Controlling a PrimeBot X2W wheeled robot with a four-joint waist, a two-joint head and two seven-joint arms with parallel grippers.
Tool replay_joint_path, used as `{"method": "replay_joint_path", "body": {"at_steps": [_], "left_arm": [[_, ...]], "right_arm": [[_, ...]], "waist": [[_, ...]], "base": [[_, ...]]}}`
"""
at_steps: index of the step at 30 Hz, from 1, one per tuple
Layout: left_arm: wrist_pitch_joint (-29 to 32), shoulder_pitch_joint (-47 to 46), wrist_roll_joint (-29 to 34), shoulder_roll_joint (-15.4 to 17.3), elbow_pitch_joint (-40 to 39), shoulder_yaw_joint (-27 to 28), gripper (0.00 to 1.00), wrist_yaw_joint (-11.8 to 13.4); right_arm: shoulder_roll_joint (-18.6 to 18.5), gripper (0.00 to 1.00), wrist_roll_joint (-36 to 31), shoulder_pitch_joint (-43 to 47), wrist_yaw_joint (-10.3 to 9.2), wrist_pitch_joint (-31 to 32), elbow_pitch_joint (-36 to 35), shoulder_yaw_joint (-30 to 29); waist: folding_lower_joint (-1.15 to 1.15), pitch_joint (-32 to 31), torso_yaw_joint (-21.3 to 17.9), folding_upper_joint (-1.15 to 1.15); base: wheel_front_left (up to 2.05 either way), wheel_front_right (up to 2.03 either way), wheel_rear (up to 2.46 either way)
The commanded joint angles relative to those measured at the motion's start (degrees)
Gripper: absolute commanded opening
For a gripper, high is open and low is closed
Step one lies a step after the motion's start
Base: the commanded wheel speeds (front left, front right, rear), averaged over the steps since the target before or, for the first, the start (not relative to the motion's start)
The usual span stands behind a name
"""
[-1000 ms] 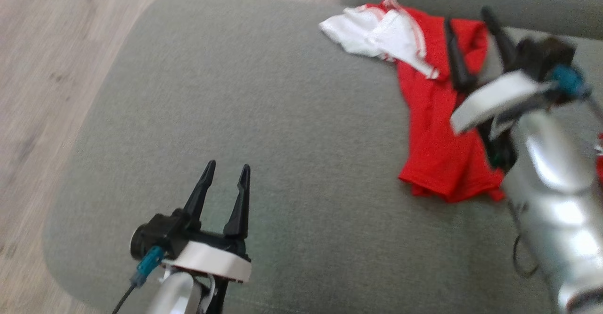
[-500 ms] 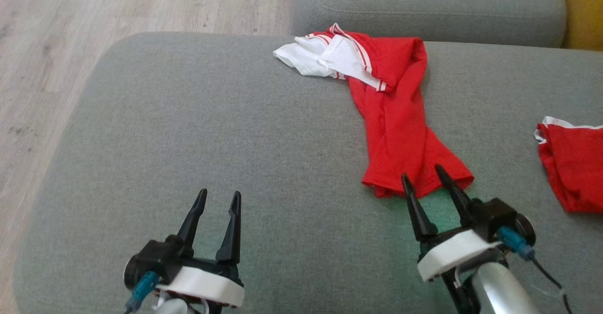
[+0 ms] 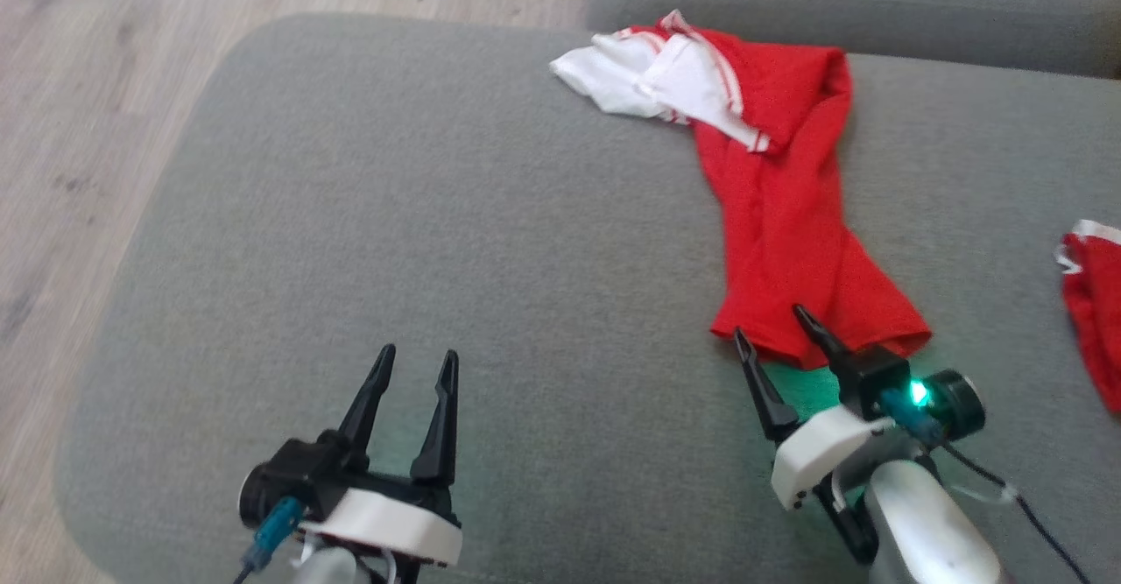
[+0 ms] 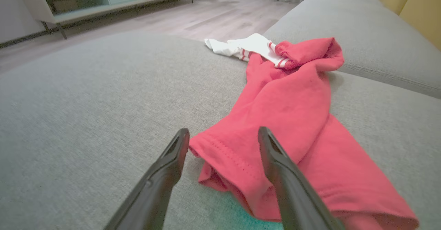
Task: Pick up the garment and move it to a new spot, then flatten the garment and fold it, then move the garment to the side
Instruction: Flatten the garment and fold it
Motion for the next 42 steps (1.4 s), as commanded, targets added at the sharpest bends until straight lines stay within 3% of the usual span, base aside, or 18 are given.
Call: {"method": "replay_joint_path", "body": {"at_steps": [1,8,9,10,16,20,26,32,33,34,35,38,42], "left_arm": [[-0.47,-3.23,-0.5,0.2,-1.58,1.12,1.0,-0.15],[-0.47,-4.36,-1.12,0.2,-1.3,0.11,1.0,-0.22],[-0.47,-4.46,-1.17,0.2,-1.23,0.05,1.0,-0.23],[-0.47,-4.53,-1.21,0.2,-1.16,0.02,1.0,-0.23],[-0.47,-4.14,-1.05,0.2,-0.79,0.82,1.0,-0.19],[-0.47,-3.37,-0.64,0.2,-0.9,1.01,1.0,-0.17],[-0.47,-3.49,-0.46,0.2,-1.14,0.3,1.0,-0.21],[-0.47,-4.35,-0.66,0.2,-1.08,-0.98,1.0,-0.28],[-0.47,-4.49,-0.66,0.2,-1.0,-1.06,1.0,-0.29],[-0.47,-4.64,-0.66,0.2,-0.92,-1.12,1.0,-0.3],[-0.47,-4.76,-0.69,0.2,-0.84,-1.16,1.0,-0.31],[-0.47,-5.13,-0.93,0.2,-0.72,-1.1,1.0,-0.33],[-0.47,-5.14,-1.12,0.2,-0.56,-0.76,1.0,-0.34]], "right_arm": [[0.58,1.0,-2.12,-3.37,-0.04,0.62,0.47,0.4],[0.58,1.0,-9.99,-6.43,-0.04,3.36,7.12,-0.87],[0.58,0.41,-10.23,-6.77,-0.04,3.39,7.89,-0.82],[0.58,0.0,-10.14,-7.09,-0.04,3.06,8.39,-0.87],[0.58,0.0,-7.54,-8.66,-0.04,-0.07,7.23,-3.65],[-0.34,0.0,-5.06,-10.28,-0.04,-0.71,2.73,-9.33],[-5.94,0.0,-0.99,-15.61,-0.04,4.03,-0.51,-15.07],[-11.23,0.0,-2.1,-22.76,-0.04,8.16,4.62,-21.66],[-12.19,0.05,-3.5,-23.86,-0.04,8.44,6.09,-22.99],[-12.92,0.76,-5.16,-24.83,-0.04,8.44,7.42,-24.25],[-13.25,1.0,-6.5,-25.81,-0.04,8.32,8.67,-26.01],[-12.9,1.0,-11.15,-27.93,-0.04,7.08,11.05,-30.22],[-8.88,1.0,-13.97,-28.94,-0.04,3.15,12.65,-32.54]], "waist": [[0.0,1.69,1.75,0.0],[0.0,3.5,3.94,0.0],[0.0,3.58,4.11,0.0],[0.0,3.61,4.21,0.0],[0.0,2.36,3.12,0.0],[0.0,0.95,1.34,0.0],[0.0,1.15,1.03,0.0],[0.0,3.02,3.03,0.0],[0.0,3.37,3.43,0.0],[0.0,3.62,3.82,0.0],[0.0,3.84,4.19,0.0],[0.0,4.3,4.99,0.0],[0.0,4.01,5.03,0.0]], "base": [[0.0,0.0,0.0],[0.0,0.0,0.0],[0.0,0.0,0.0],[0.0,0.0,0.0],[0.0,0.0,0.0],[0.0,0.0,0.0],[0.0,0.0,0.0],[0.0,0.0,0.0],[0.0,0.0,0.0],[0.0,0.0,0.0],[0.0,0.0,0.0],[0.0,0.0,0.0],[0.0,0.0,0.0]]}}
